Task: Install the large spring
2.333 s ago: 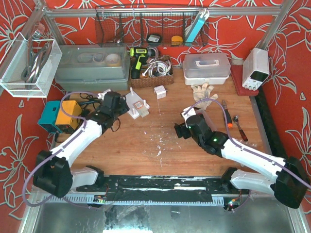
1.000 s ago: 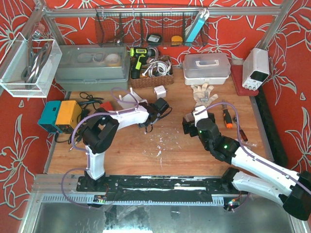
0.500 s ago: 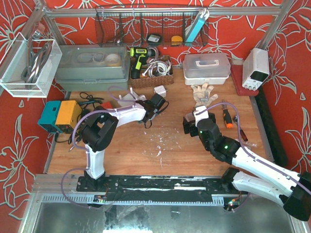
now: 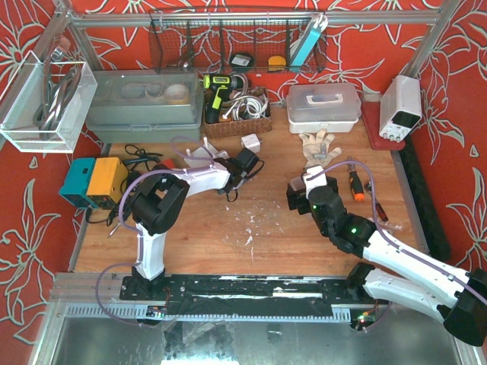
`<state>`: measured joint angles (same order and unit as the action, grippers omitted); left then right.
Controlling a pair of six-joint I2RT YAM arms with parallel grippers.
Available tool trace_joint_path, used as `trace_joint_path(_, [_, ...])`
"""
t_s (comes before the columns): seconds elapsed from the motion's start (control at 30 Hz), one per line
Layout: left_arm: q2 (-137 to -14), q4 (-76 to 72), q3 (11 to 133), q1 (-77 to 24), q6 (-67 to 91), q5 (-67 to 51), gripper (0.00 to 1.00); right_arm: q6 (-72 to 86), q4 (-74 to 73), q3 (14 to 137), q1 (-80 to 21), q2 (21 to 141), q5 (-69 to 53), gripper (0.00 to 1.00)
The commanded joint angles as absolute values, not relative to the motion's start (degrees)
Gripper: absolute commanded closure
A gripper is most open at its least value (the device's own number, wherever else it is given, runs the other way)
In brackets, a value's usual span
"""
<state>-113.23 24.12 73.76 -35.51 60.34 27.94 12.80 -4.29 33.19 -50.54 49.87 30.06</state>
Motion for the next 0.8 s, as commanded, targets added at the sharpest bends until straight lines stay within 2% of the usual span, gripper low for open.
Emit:
trace_joint_path(0.0, [-114.25,24.08,73.48,-35.16,61.15,29.42,0.27,13.36,-4.65,32.42,-50.93,49.83,32.34,0.01])
trace_joint_path(0.23, [-114.87,24.01,73.66,-34.77,60.99,29.57,0.32,13.38,-4.82,32.37,-50.97,49.40,32.66,0.01])
trace_joint_path(0.47, [-114.17,23.75,73.24,-34.54,60.53,29.31,0.47,13.37,-4.91,32.34,-50.96,48.90,32.95,0.01])
trace_joint_path(0.77, [-110.03,24.10,69.89,-35.25,58.88,25.84,0.56,13.36,-4.93,32.35,-50.92,49.12,33.44,0.01])
